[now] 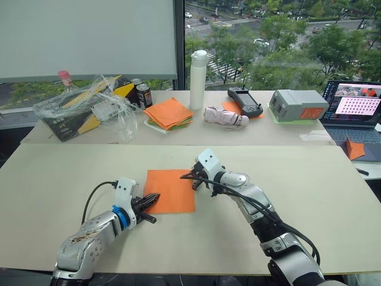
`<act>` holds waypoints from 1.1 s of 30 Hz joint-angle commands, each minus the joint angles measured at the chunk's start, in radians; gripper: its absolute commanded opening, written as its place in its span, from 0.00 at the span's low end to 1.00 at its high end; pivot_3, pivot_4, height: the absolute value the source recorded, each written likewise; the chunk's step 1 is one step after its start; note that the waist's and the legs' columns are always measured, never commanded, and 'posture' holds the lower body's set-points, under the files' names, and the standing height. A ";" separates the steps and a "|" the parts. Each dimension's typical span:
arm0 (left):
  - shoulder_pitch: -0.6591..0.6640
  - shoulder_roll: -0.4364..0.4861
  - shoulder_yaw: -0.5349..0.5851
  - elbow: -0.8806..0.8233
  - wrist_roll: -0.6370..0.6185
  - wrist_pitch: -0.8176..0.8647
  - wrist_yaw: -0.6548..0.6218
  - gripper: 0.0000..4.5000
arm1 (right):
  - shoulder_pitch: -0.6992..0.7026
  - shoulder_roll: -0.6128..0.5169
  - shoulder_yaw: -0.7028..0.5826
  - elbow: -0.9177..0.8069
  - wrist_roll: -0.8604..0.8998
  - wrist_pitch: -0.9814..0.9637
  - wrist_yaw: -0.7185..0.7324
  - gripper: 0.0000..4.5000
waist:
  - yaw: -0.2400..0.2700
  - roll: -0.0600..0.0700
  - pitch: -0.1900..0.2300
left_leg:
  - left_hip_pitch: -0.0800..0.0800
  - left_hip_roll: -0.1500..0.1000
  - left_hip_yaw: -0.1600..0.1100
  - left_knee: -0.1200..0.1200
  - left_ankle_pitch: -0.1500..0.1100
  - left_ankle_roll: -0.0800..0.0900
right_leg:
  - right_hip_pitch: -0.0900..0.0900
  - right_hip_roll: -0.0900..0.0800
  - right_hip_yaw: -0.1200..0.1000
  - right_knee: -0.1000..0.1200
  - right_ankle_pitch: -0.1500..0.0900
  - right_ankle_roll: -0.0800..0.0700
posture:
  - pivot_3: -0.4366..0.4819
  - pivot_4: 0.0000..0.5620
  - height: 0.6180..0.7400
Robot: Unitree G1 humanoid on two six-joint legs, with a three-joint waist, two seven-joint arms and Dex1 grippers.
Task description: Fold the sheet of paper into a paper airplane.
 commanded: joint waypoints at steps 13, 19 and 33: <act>0.016 0.007 -0.001 -0.012 0.024 0.003 -0.017 0.00 | 0.212 -0.355 0.077 -0.477 0.173 0.154 0.414 0.01 | 0.005 0.000 0.000 | 0.000 0.000 0.000 0.000 -0.001 0.002 | 0.001 0.000 0.000 -0.002 0.000 0.000 | 0.48 0.27 1.00; -0.003 0.011 -0.007 0.008 0.041 0.007 -0.034 0.00 | 0.196 -0.372 0.118 -0.469 0.170 0.151 0.436 0.01 | 0.010 0.000 0.000 | 0.000 0.000 0.000 0.000 -0.001 0.002 | 0.001 0.000 0.000 -0.002 0.000 0.000 | 0.48 0.27 1.00; 0.000 0.017 0.005 0.005 0.052 0.014 -0.042 0.00 | 0.164 -0.352 0.164 -0.424 0.154 0.125 0.444 0.01 | 0.012 0.000 0.000 | 0.000 0.000 0.000 0.001 -0.001 0.002 | 0.002 0.000 -0.001 -0.002 0.000 0.000 | 0.48 0.27 1.00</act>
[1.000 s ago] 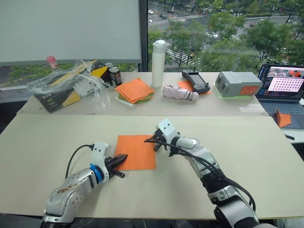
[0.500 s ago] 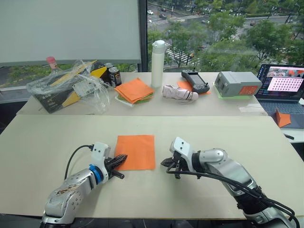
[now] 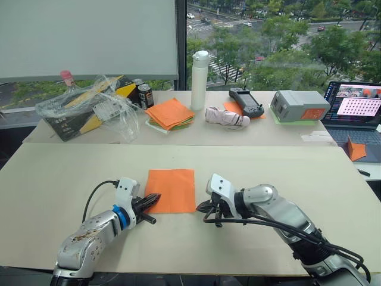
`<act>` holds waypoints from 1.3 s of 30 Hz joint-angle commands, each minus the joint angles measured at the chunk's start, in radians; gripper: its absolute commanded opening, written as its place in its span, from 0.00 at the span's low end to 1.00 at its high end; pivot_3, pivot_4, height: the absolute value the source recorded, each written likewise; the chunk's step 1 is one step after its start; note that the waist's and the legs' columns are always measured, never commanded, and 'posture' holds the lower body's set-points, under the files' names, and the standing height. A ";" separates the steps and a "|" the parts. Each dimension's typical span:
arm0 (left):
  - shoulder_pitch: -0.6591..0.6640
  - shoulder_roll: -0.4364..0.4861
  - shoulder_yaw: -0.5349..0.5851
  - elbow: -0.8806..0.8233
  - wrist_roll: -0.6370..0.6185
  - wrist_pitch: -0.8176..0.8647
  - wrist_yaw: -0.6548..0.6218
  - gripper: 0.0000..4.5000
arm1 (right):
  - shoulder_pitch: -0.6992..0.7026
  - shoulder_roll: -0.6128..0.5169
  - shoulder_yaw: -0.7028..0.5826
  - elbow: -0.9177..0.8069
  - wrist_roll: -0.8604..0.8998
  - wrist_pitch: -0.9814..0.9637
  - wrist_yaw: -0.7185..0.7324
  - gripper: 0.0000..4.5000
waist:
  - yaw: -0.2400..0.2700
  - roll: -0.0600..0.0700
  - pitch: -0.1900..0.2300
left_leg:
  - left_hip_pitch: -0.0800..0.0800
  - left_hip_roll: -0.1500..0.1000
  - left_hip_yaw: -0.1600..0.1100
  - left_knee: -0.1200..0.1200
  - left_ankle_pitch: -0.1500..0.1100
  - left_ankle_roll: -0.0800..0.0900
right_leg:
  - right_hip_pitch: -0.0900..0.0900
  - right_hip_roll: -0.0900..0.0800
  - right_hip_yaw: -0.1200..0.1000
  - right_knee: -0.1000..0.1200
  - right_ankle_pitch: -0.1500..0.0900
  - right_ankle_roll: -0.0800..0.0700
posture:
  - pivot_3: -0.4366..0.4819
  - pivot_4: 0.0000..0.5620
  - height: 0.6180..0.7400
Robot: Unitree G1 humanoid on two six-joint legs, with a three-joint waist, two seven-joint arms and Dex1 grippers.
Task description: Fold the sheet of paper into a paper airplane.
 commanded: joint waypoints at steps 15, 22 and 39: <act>0.010 0.009 0.004 -0.001 0.015 0.008 0.004 0.00 | 0.005 0.071 -0.042 0.006 0.052 0.007 -0.028 0.01 | 0.004 0.000 0.000 | 0.000 0.000 0.000 0.000 0.000 0.000 | 0.000 0.000 0.000 0.000 0.000 0.000 | 0.48 0.27 1.00; 0.008 0.007 -0.001 0.000 0.018 0.007 0.001 0.00 | -0.005 0.119 -0.092 0.019 0.082 0.006 -0.070 0.01 | 0.006 0.000 0.000 | 0.000 0.000 0.000 0.000 0.000 0.000 | 0.000 0.000 0.000 0.000 0.000 0.000 | 0.48 0.27 1.00; 0.014 0.004 -0.074 0.003 0.068 0.004 -0.007 0.00 | -0.022 0.180 -0.094 0.054 0.080 -0.011 -0.112 0.01 | 0.012 0.000 0.000 | 0.000 0.000 0.000 0.000 0.000 0.000 | 0.000 0.000 0.000 0.000 0.000 0.000 | 0.48 0.27 1.00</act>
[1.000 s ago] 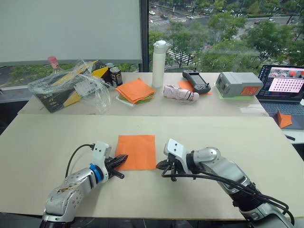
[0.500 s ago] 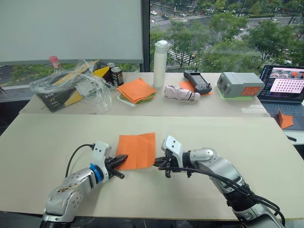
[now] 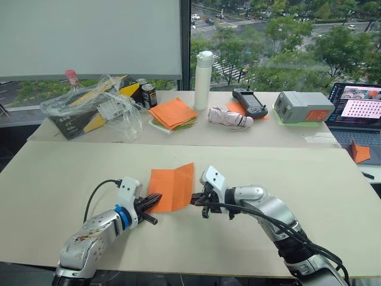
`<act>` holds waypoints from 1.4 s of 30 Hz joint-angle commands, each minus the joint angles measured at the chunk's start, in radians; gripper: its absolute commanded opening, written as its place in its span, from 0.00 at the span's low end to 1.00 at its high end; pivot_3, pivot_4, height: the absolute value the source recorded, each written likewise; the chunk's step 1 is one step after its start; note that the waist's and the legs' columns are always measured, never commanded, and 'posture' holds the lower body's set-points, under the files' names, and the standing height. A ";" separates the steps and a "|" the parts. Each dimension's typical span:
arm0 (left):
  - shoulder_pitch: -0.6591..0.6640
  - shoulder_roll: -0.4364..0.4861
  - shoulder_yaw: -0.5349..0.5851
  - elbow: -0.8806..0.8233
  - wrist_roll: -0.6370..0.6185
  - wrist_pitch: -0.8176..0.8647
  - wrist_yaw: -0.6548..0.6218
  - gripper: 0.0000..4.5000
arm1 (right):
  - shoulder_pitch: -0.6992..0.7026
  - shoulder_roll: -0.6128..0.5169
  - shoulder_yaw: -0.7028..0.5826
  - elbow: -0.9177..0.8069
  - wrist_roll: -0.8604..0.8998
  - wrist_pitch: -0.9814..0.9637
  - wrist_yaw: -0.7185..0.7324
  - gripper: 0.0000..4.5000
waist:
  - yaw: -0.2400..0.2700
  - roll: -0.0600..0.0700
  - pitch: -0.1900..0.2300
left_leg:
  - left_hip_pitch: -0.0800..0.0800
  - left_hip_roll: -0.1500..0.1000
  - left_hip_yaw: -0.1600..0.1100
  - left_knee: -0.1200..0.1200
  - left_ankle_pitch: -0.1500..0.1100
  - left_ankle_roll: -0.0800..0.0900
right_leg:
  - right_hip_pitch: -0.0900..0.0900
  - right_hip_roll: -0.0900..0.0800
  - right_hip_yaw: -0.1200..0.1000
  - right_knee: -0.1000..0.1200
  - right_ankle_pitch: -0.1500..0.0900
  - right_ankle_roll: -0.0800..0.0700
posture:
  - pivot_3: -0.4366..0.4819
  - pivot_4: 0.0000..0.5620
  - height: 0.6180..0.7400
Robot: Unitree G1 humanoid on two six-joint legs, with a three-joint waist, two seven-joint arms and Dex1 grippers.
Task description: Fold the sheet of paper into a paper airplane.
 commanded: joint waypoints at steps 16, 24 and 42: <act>0.067 0.022 -0.053 0.039 0.055 0.001 -0.036 0.00 | -0.045 0.117 -0.042 0.027 0.014 -0.031 -0.086 0.01 | -0.001 0.001 -0.001 | 0.001 0.000 0.000 0.000 0.000 0.000 | 0.000 0.000 0.000 0.000 0.000 0.000 | 0.48 0.27 1.00; 0.067 0.022 -0.049 0.043 0.058 0.000 -0.036 0.00 | -0.050 0.154 -0.015 0.054 -0.005 -0.050 -0.113 0.01 | -0.001 0.002 -0.001 | 0.001 0.000 0.000 0.000 0.000 0.000 | 0.000 0.000 0.000 0.000 0.000 0.000 | 0.48 0.27 1.00; 0.075 0.002 -0.031 0.040 0.056 -0.006 -0.018 0.00 | -0.112 0.265 0.013 0.229 -0.066 -0.111 -0.175 0.01 | -0.004 0.003 -0.002 | 0.002 0.000 0.000 -0.001 0.000 0.000 | 0.000 0.000 0.000 0.001 0.000 0.000 | 0.48 0.27 1.00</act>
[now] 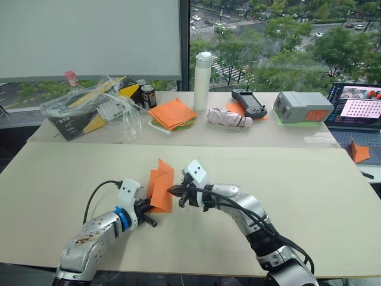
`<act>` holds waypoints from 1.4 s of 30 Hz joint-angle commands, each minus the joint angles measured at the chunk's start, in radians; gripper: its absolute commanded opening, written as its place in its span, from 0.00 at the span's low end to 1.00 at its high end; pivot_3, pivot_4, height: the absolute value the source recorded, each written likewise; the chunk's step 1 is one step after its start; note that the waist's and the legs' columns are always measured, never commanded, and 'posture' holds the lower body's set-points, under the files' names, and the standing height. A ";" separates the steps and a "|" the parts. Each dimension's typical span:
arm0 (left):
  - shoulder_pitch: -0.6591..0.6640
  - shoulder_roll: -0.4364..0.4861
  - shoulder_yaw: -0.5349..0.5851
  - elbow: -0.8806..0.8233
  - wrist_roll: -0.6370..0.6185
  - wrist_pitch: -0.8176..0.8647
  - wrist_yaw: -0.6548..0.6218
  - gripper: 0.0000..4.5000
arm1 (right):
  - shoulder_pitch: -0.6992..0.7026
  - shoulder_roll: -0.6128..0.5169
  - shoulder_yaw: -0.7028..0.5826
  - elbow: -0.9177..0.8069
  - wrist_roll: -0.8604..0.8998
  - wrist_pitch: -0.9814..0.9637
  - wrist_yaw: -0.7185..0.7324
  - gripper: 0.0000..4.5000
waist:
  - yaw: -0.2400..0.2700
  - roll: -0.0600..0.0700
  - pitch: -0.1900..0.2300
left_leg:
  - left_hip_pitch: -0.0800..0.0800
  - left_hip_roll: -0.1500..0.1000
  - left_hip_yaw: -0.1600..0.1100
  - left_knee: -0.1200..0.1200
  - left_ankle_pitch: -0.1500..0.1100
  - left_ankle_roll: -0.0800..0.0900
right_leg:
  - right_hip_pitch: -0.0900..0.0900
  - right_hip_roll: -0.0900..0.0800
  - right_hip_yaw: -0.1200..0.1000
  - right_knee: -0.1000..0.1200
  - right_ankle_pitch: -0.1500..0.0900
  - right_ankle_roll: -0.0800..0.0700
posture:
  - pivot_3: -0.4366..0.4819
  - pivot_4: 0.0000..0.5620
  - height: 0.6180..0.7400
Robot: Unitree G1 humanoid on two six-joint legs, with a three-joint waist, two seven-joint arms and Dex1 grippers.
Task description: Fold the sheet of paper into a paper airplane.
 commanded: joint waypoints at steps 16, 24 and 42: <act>0.106 -0.009 0.093 -0.028 -0.011 0.043 0.063 0.00 | -0.055 0.007 0.103 0.076 -0.119 -0.113 0.041 0.01 | -0.025 0.000 0.000 | 0.002 0.001 0.000 -0.002 0.000 0.000 | 0.000 0.000 0.000 0.001 0.000 0.000 | 0.48 0.27 1.00; 0.180 -0.004 0.183 -0.088 -0.054 0.053 0.088 0.00 | -0.069 0.013 0.131 0.114 -0.158 -0.163 0.064 0.01 | -0.025 0.001 0.000 | 0.003 0.001 0.001 -0.003 0.000 0.000 | 0.000 0.001 0.000 0.001 0.000 0.000 | 0.48 0.27 1.00; 0.050 -0.042 0.272 -0.168 -0.263 0.156 0.148 0.00 | -0.056 0.015 0.123 0.116 -0.184 -0.171 0.081 0.01 | -0.019 0.000 -0.001 | 0.001 0.001 0.000 -0.002 0.000 0.000 | -0.001 0.000 0.000 0.001 0.000 0.000 | 0.48 0.27 1.00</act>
